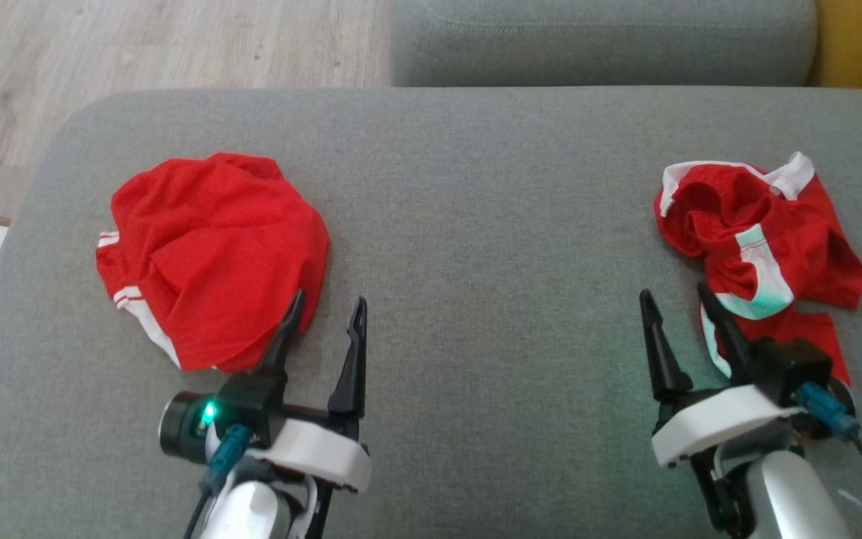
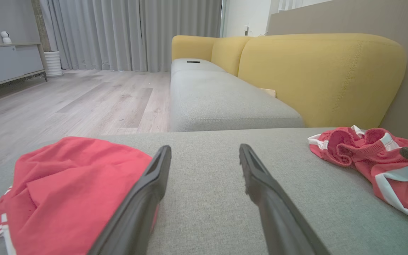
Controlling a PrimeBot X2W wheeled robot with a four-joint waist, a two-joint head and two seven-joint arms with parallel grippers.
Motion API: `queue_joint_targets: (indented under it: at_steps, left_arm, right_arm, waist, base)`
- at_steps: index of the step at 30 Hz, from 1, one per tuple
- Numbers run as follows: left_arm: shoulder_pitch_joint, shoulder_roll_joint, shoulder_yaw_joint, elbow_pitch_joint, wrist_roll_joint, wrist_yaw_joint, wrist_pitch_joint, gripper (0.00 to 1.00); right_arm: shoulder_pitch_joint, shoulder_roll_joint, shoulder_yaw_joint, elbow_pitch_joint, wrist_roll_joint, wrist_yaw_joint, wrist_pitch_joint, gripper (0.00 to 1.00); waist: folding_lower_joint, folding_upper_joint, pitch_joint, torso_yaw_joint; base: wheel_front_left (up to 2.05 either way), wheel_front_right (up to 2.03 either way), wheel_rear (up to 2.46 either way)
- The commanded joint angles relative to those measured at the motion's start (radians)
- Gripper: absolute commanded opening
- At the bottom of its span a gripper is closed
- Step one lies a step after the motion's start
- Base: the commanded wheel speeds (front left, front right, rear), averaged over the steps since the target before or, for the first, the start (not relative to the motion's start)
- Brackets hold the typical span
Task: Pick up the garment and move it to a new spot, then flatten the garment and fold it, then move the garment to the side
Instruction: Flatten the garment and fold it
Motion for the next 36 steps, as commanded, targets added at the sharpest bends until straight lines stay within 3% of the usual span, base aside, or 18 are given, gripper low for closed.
queue_joint_targets:
  at_steps: [1,12,20,36]
  left_arm:
    - [-0.011,-0.001,0.036,-0.034,0.0,-0.003,-0.005,1.0]
    - [-0.002,-0.001,0.04,-0.041,0.008,-0.008,-0.005,1.0]
    - [-0.014,-0.001,0.03,-0.046,0.007,-0.009,-0.005,1.0]
    - [-0.053,-0.001,-0.004,-0.036,-0.012,-0.008,-0.005,1.0]
  right_arm:
    - [-0.022,-0.002,0.031,-0.041,0.007,0.007,-0.012,1.0]
    - [-0.004,-0.002,0.008,-0.063,0.006,0.007,-0.028,1.0]
    - [-0.102,-0.002,-0.156,-0.054,-0.125,0.007,0.028,1.0]
    - [-0.324,-0.002,-0.39,0.202,-0.271,0.007,0.174,1.0]
  waist:
    - [0.0,0.0,-0.007,-0.004]
    - [0.0,0.0,-0.013,-0.01]
    - [0.0,0.0,0.021,-0.013]
    - [0.0,0.0,0.084,0.04]
  base:
    - [0.0,0.0,0.0]
    - [0.0,0.0,0.0]
    - [0.0,0.0,0.0]
    - [0.0,0.0,0.0]
